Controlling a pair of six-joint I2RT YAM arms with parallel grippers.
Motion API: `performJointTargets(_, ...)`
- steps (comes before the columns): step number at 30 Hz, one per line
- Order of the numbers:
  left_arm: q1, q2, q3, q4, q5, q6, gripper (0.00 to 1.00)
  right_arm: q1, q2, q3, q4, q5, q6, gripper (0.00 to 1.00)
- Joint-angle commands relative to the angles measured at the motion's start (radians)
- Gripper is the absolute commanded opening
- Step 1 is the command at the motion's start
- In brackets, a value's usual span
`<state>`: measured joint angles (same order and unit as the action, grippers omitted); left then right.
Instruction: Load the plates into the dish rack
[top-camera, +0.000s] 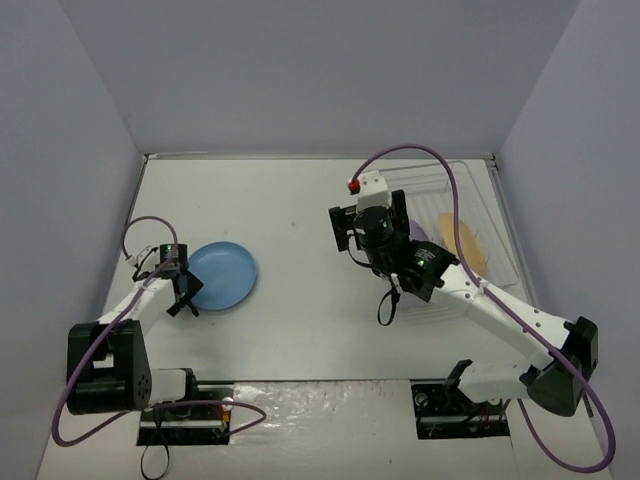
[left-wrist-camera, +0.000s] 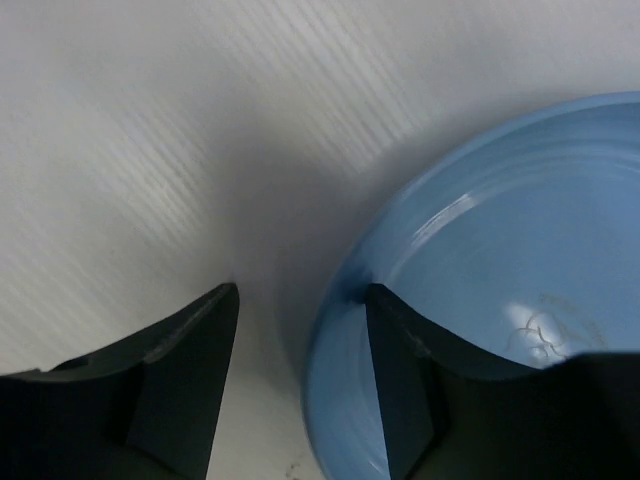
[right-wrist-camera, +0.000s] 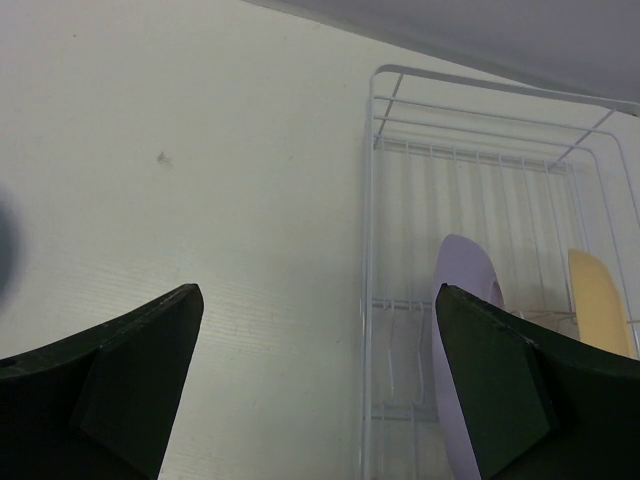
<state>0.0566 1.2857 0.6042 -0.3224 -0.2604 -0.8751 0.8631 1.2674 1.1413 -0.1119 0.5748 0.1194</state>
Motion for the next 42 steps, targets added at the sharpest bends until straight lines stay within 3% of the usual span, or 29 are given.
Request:
performJointTargets(1, 0.006, 0.065, 0.033, 0.107, 0.026, -0.007, 0.23, -0.006, -0.097, -0.009, 0.083, 0.037, 0.062, 1.0)
performJointTargets(2, 0.005, 0.081, 0.037, 0.125, 0.045, -0.004, 0.08, -0.006, -0.105, -0.015, 0.079, 0.03, 0.069, 1.0)
performJointTargets(4, 0.003, 0.091, 0.048, 0.161, 0.091, 0.024, 0.01, -0.006, -0.123, -0.03, 0.078, -0.006, 0.087, 1.0)
performJointTargets(9, -0.028, -0.006, 0.066, 0.217, 0.133, 0.122, 0.0, -0.006, -0.141, -0.054, 0.095, -0.104, 0.103, 1.0)
performJointTargets(15, -0.151, -0.273, 0.043, 0.24, 0.096, 0.191, 0.0, -0.004, -0.091, -0.051, 0.147, -0.228, 0.101, 1.0)
performJointTargets(21, -0.278, -0.489, 0.012, 0.381, 0.243, 0.268, 0.0, -0.003, 0.054, 0.004, 0.184, -0.333, 0.141, 1.0)
performJointTargets(27, -0.399, -0.557, 0.02, 0.395, 0.231, 0.308, 0.0, -0.003, 0.141, 0.031, 0.219, -0.443, 0.163, 0.99)
performJointTargets(32, -0.47, -0.538, 0.025, 0.424, 0.254, 0.331, 0.0, -0.004, 0.153, 0.0, 0.324, -0.618, 0.194, 0.91)
performJointTargets(36, -0.48, -0.539, 0.007, 0.477, 0.309, 0.322, 0.0, -0.004, 0.158, -0.007, 0.323, -0.595, 0.225, 0.7)
performJointTargets(40, -0.48, -0.534, 0.004, 0.499, 0.309, 0.321, 0.0, -0.009, 0.13, -0.018, 0.328, -0.546, 0.235, 0.32)
performJointTargets(42, -0.482, -0.525, 0.009, 0.5, 0.306, 0.319, 0.0, -0.011, 0.113, -0.024, 0.33, -0.545, 0.237, 0.08)
